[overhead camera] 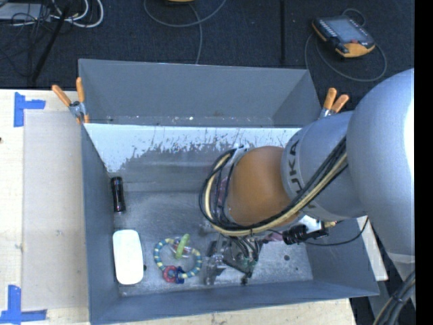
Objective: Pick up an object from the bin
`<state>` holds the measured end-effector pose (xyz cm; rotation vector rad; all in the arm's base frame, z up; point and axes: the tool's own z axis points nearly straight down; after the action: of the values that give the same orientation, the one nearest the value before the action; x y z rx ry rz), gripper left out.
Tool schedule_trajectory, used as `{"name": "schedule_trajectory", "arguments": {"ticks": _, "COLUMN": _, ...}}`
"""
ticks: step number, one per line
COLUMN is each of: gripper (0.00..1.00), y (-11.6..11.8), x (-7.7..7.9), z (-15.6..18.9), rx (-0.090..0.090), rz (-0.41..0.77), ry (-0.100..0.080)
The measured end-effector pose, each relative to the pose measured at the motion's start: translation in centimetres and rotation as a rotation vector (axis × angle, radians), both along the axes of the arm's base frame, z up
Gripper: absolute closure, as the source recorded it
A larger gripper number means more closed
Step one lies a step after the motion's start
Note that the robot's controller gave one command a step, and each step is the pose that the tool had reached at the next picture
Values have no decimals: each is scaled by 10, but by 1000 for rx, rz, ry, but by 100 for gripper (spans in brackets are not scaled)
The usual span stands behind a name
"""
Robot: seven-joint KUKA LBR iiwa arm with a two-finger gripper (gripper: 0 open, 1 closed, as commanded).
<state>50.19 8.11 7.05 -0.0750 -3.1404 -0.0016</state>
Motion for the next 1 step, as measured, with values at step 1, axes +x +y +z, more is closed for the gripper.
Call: {"name": "schedule_trajectory", "arguments": {"ticks": 1, "gripper": 100, "y": 0, "x": 1, "z": 1, "rx": 1, "rz": -2, "ry": -3}}
